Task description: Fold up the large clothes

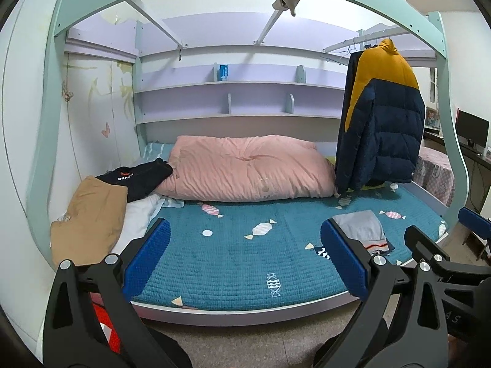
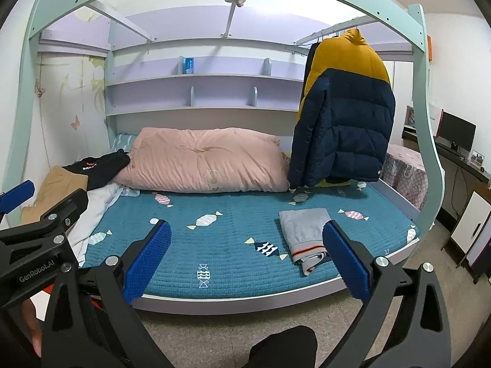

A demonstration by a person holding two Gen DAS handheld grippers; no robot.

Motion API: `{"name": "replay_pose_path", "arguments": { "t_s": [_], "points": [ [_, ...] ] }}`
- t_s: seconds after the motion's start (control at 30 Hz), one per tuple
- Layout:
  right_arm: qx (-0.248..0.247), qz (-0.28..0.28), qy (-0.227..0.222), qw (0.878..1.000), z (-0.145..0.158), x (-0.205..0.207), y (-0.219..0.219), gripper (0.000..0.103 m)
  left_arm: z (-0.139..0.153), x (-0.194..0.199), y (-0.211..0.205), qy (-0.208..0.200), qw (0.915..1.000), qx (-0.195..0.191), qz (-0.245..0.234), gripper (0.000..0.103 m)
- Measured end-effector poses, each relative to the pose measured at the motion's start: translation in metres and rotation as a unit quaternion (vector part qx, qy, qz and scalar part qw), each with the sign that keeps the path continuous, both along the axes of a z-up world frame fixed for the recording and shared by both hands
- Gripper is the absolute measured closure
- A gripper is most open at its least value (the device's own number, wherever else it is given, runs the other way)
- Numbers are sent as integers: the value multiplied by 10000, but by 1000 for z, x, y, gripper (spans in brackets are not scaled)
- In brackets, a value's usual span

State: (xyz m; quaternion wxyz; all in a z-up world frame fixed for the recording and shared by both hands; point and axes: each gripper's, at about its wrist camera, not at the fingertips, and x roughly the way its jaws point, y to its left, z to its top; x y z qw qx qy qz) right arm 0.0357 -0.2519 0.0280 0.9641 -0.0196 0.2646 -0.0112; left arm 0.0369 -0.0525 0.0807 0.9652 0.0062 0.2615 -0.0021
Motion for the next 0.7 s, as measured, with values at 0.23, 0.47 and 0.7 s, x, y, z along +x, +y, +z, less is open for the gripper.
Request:
{"name": "replay_pose_path", "arguments": {
  "t_s": [0.23, 0.47, 0.7],
  "points": [
    [-56, -63, -44, 10000, 1, 2, -1, 7, 0, 4, -2, 17, 10000, -37, -44, 5],
    [-47, -62, -41, 10000, 1, 3, -3, 7, 1, 13, -1, 12, 10000, -27, -65, 5],
    [-18, -19, -36, 10000, 0, 8, -3, 7, 1, 16, 0, 10, 10000, -21, -62, 5]
  ]
}}
